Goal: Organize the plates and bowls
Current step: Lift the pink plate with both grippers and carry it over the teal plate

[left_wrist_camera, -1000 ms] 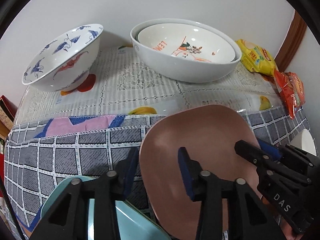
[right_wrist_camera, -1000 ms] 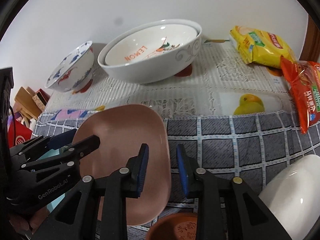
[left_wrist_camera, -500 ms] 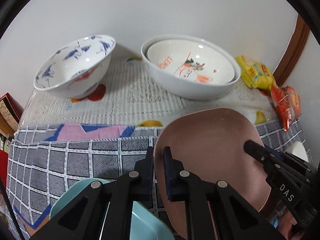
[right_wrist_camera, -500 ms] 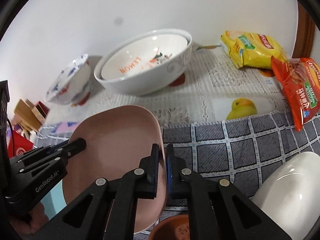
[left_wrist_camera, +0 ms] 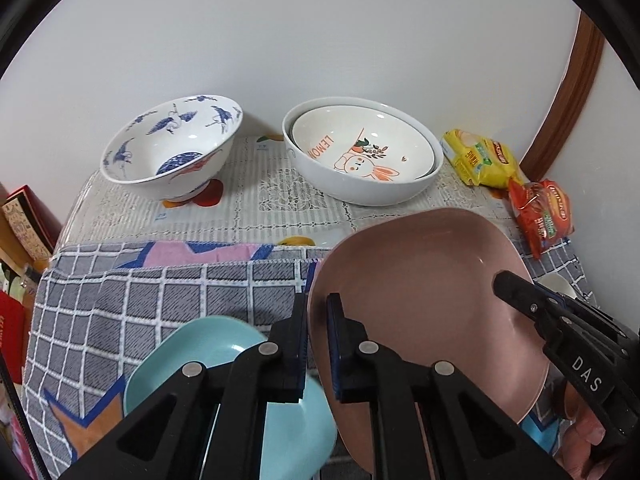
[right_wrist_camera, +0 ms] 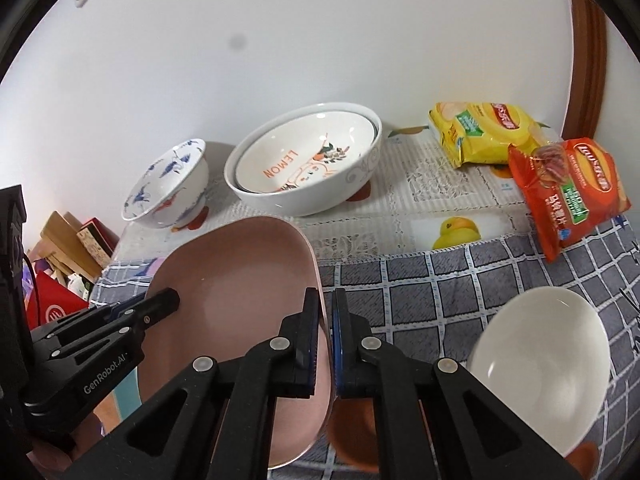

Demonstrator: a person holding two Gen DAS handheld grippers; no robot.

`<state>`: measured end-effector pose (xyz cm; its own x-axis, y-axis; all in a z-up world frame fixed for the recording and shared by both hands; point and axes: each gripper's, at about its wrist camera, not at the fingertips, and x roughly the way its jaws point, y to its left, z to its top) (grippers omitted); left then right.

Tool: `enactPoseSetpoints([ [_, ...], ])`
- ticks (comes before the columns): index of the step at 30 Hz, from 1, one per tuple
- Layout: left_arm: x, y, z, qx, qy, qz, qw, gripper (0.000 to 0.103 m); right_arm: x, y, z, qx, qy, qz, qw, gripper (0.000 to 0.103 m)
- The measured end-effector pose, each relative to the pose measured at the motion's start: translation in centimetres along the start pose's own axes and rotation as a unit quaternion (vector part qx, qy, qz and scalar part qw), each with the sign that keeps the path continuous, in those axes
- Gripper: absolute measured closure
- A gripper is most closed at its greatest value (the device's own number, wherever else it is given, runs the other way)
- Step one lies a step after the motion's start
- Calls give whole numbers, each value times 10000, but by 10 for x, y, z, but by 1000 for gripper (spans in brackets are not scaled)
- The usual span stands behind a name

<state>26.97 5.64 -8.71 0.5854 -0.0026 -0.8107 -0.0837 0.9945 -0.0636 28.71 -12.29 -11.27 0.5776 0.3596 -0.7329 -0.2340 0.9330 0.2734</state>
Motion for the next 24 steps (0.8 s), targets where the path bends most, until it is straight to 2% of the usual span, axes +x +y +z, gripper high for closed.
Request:
enactPoseSetpoints([
  [11, -49, 17, -16, -93, -251, 80, 9996, 94, -39, 27, -11, -134, -191, 98, 9997, 97],
  [24, -86, 33, -34, -223, -403, 138, 9988, 94, -69, 53, -23, -245, -322, 201, 9990, 97],
])
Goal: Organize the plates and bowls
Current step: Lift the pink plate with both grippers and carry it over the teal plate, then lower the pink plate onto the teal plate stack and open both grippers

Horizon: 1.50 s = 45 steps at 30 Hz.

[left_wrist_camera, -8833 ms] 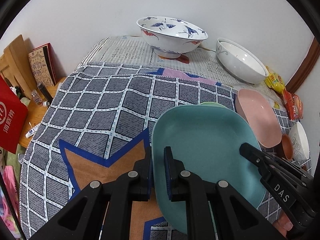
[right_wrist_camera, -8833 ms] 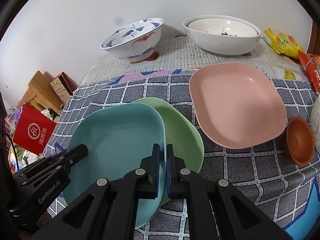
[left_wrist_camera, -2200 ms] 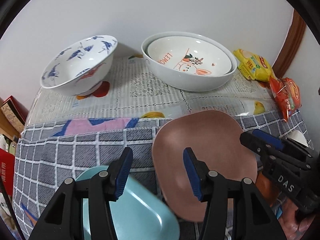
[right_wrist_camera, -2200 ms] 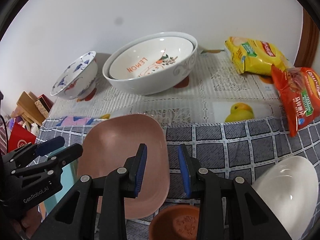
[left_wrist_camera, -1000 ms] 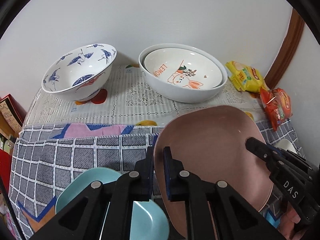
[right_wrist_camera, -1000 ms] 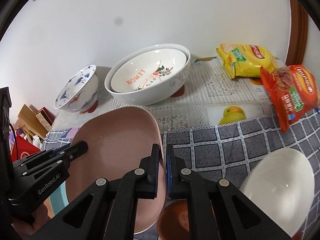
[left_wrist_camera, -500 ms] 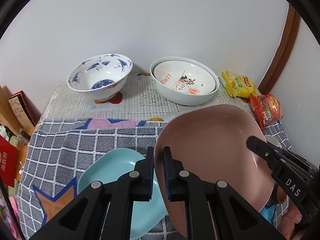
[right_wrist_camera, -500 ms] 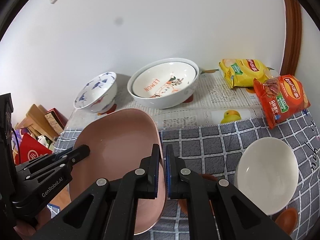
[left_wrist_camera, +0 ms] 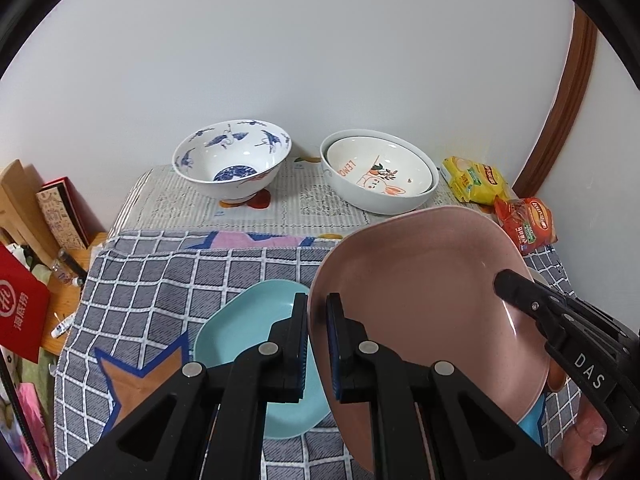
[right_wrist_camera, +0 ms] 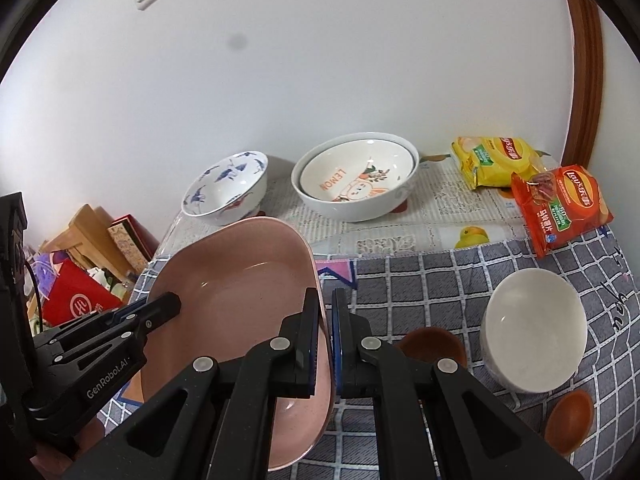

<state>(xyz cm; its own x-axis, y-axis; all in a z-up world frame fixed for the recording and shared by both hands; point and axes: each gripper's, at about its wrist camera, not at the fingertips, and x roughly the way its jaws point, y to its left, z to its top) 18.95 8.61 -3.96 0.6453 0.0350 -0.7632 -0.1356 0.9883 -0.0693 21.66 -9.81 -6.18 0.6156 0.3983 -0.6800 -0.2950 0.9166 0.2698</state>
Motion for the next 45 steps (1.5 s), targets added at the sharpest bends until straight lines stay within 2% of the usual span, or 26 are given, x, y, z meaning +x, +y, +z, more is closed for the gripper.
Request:
enactPoseSetpoints([
  [12, -11, 29, -9, -211, -24, 128, 9997, 94, 3, 30, -6, -187, 38, 126, 9997, 97],
  [28, 13, 75, -18, -552, 204, 317, 9978, 94, 46, 65, -11, -430, 361, 283, 9980, 97],
  [45, 34, 100, -29, -769, 434, 472, 9950, 94, 80, 80, -17, -625, 672, 461, 9947, 97],
])
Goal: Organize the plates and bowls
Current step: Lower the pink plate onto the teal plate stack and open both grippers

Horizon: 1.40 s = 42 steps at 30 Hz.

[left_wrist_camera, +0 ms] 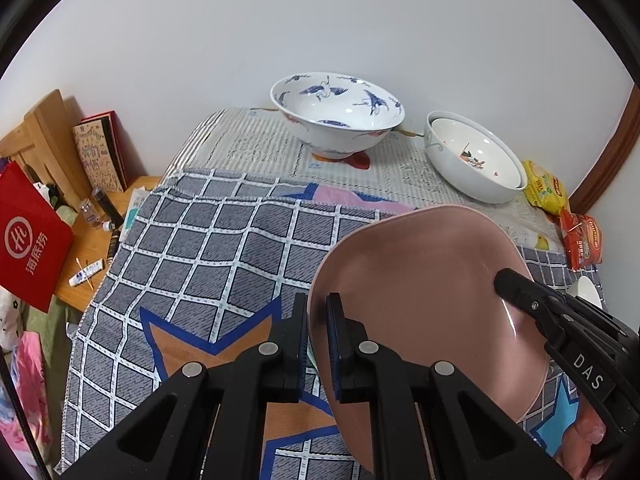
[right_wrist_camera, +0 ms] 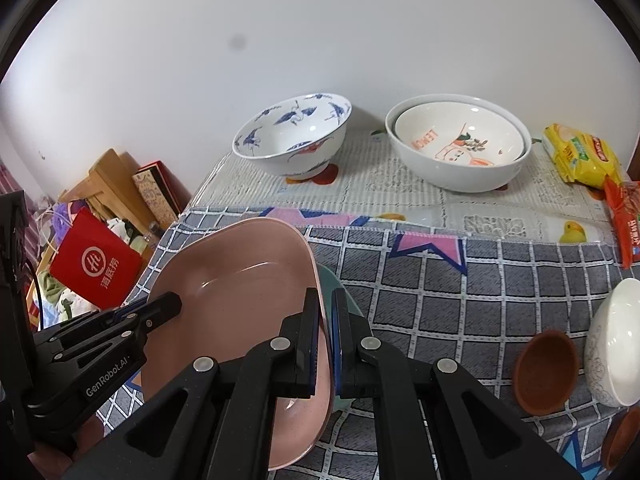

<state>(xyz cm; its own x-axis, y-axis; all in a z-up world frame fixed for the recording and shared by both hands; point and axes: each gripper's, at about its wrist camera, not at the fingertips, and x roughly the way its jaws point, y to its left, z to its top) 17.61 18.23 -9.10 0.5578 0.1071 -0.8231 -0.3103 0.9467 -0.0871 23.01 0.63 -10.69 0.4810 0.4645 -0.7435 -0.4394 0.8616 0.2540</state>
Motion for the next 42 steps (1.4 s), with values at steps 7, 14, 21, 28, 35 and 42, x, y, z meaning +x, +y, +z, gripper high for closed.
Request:
enactPoseSetpoints([
  [7, 11, 2, -2, -32, 102, 2, 9999, 94, 12, -1, -1, -66, 116, 7, 9999, 97],
  [14, 21, 2, -3, -46, 185, 3, 9998, 94, 21, -4, -2, -151, 212, -26, 9997, 97],
  [21, 30, -1, -5, -28, 265, 7, 9996, 94, 30, -7, -3, -245, 295, -51, 9993, 97],
  [28, 39, -1, -6, -19, 322, 26, 9995, 94, 40, -9, -3, -389, 373, -87, 9985, 97],
  [35, 45, 0, -7, 12, 359, 74, 9993, 94, 51, -11, -4, -476, 430, -61, 9979, 96],
  [42, 48, 0, -8, 15, 377, 58, 9993, 94, 59, -12, -4, -554, 471, -87, 9973, 94],
])
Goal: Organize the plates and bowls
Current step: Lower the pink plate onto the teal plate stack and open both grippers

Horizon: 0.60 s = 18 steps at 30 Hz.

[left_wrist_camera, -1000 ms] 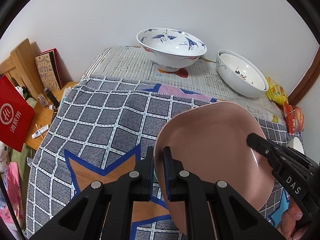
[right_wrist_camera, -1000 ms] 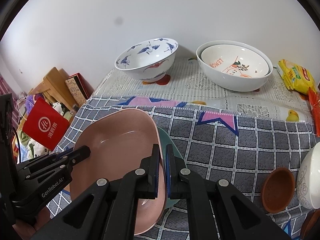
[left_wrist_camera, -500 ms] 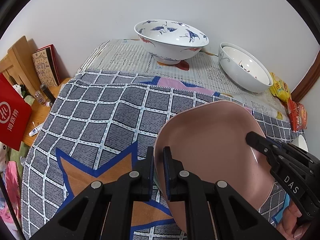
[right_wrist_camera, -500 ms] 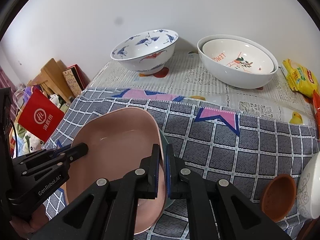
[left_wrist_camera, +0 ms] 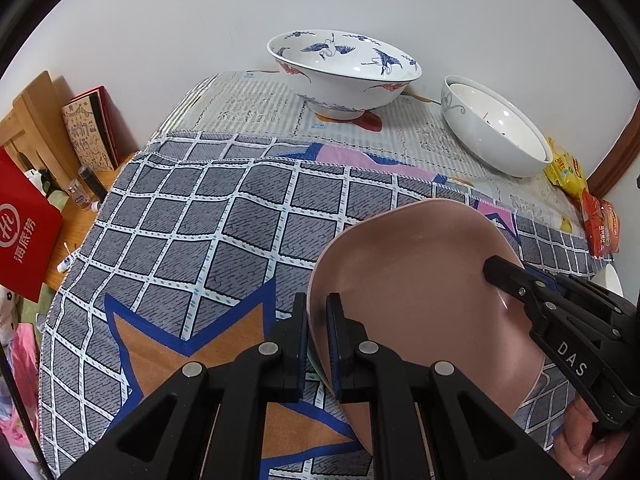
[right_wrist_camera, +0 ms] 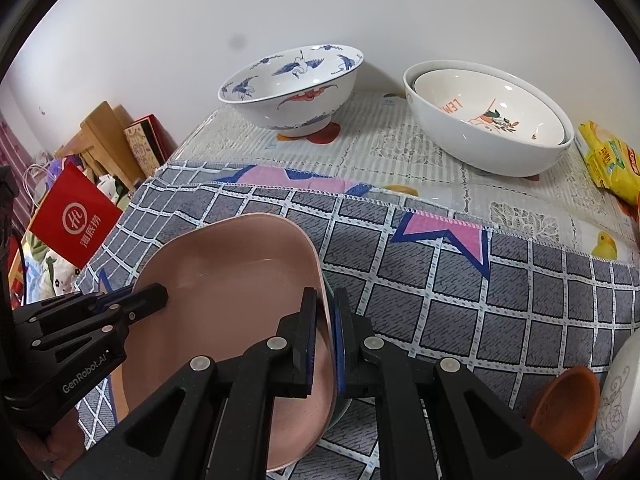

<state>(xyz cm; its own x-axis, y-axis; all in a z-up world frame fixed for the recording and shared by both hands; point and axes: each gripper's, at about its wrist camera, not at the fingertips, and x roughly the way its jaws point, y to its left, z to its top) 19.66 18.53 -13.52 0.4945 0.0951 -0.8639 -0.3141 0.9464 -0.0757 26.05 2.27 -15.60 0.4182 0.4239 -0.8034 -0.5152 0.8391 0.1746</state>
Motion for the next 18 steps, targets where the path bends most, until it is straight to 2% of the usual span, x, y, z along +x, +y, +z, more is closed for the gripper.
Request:
enactPoseSetpoints([
  [14, -4, -2, -5, 104, 108, -73, 9999, 93, 9, 4, 2, -242, -21, -150, 9996, 89],
  [16, -7, -4, -6, 149, 96, -83, 9998, 91, 11, 6, 1, -299, -16, -234, 9993, 88],
  [18, -11, -5, -8, 204, 80, -79, 9997, 82, 11, 7, 1, -350, -65, -323, 9988, 88],
])
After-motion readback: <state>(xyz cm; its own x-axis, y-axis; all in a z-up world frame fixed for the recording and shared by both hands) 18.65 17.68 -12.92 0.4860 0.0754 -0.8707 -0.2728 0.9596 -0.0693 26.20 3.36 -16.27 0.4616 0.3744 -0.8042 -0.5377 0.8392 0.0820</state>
